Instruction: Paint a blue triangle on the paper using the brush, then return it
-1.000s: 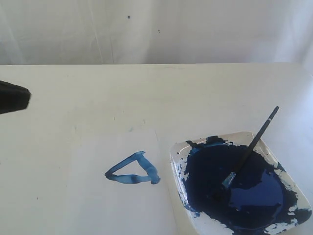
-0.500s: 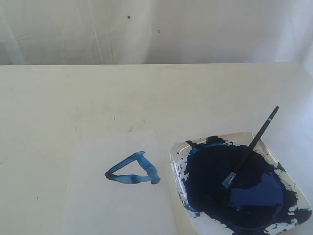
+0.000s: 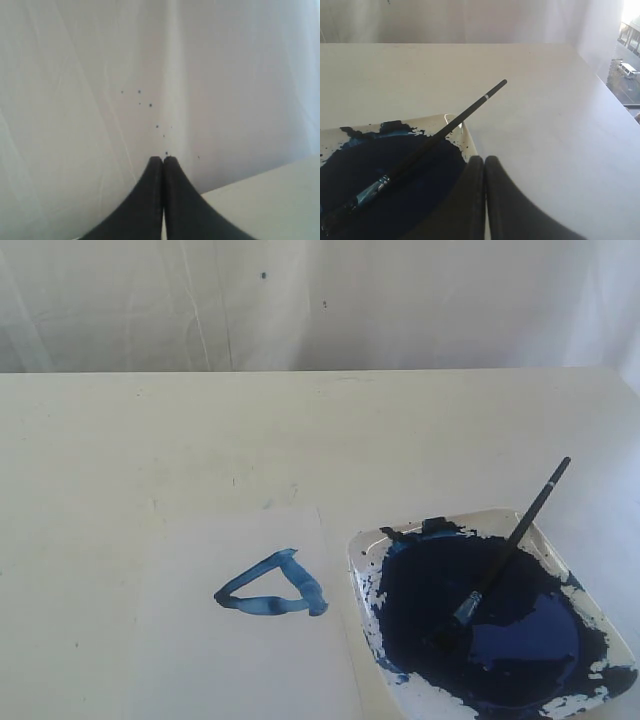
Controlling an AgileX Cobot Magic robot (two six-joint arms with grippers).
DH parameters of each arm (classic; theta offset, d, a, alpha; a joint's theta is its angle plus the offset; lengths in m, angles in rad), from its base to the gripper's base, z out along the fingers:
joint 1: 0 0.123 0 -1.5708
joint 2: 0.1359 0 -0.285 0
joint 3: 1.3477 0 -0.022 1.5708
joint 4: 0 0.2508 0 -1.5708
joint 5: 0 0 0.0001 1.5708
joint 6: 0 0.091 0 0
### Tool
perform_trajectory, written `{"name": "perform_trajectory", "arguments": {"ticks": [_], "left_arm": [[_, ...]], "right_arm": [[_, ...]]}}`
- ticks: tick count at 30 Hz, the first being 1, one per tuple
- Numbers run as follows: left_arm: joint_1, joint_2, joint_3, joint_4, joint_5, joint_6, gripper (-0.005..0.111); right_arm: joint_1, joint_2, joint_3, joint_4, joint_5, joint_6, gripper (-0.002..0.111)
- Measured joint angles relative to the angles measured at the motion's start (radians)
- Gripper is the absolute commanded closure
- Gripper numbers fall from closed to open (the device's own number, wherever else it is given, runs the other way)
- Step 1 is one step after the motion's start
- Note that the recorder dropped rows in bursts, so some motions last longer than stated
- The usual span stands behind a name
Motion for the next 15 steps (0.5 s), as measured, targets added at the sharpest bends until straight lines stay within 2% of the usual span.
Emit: {"name": "perform_trajectory", "arguments": {"ticks": [3,5,9,11,15], "left_arm": [[0.000,0.014,0.000,0.021,-0.016,-0.023,0.107],[0.000,0.040,0.000,0.144,-0.016,-0.121,0.107],[0.000,0.116,0.048,0.657,-0.027,-0.752,0.107],[0.000,0.104,0.103,0.802,-0.038,-0.918,0.107],[0.000,0.047,0.225,0.883,-0.131,-0.970,0.107]], "right_arm": [[0.000,0.000,0.000,0.000,0.000,0.000,0.108],[0.000,0.000,0.000,0.000,0.000,0.000,0.108],[0.000,0.000,0.000,0.000,0.000,0.000,0.108],[0.000,0.000,0.000,0.000,0.000,0.000,0.108],[0.000,0.000,0.000,0.000,0.000,0.000,0.108]]}}
